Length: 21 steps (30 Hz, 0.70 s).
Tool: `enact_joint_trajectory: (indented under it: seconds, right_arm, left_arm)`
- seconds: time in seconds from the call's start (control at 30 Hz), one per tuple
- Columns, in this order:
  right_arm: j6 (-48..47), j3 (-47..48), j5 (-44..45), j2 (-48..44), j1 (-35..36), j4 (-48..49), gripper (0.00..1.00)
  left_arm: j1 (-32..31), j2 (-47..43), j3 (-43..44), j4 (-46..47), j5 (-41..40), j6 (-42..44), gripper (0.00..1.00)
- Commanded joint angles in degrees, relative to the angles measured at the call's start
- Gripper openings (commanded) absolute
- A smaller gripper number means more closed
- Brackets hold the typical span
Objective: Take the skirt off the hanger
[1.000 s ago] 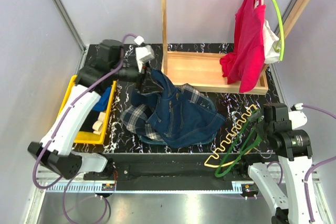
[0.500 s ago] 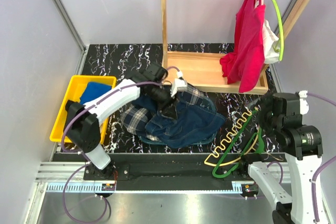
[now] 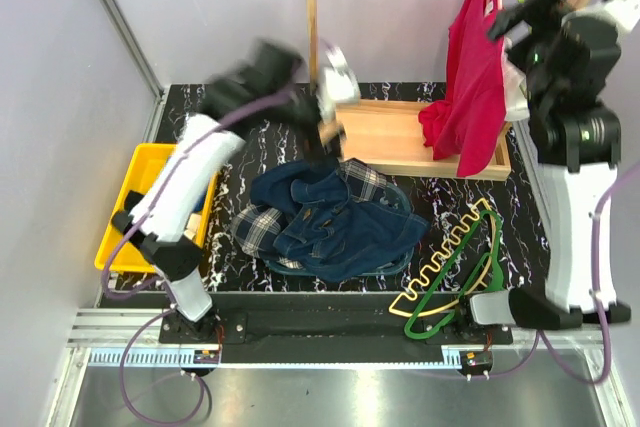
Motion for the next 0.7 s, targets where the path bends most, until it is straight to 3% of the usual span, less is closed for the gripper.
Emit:
enact_joint_trajectory:
  seconds: [0.0, 0.07, 0.1, 0.13, 0.2, 0.23, 0.33, 0.67]
  right_arm:
    - [-11.0, 13.5, 0.3, 10.1, -0.1, 9.9, 1.0]
    - [-12.0, 15.7, 0.7, 14.1, -0.2, 10.0, 1.0]
    - [-13.2, 16.9, 1.0, 15.2, -0.1, 10.0, 1.0]
    - [-13.8, 17.5, 2.0, 16.1, -0.2, 9.9, 1.0]
    - [-16.7, 18.2, 2.3, 17.9, -0.1, 10.5, 1.0]
    - [-17.7, 18.5, 2.4, 18.6, -0.2, 10.6, 1.0]
    - [-19.8, 20.8, 2.3, 22.7, -0.3, 10.7, 0.98]
    - [-21.1, 30.5, 3.2, 31.0, -0.9, 10.7, 0.71]
  left_arm:
    - [5.3, -3.6, 31.8, -4.3, -5.7, -1.0, 0.99]
    - [6.2, -9.9, 23.8, 7.8, -10.7, -4.6, 0.99]
    - [6.3, -18.0, 12.4, 12.4, -11.9, -5.7, 0.99]
    - [6.4, -22.0, 6.4, 22.0, -14.6, -6.5, 0.99]
    - [6.4, -29.6, -9.5, 30.9, -16.5, -7.6, 0.99]
    - [6.4, -33.8, -12.4, 33.8, -17.2, -8.0, 0.99]
    - [6.8, -33.8, -12.0, 30.7, -18.9, -10.2, 0.99]
    - [9.8, -36.3, -14.2, 27.9, -16.8, -13.5, 0.99]
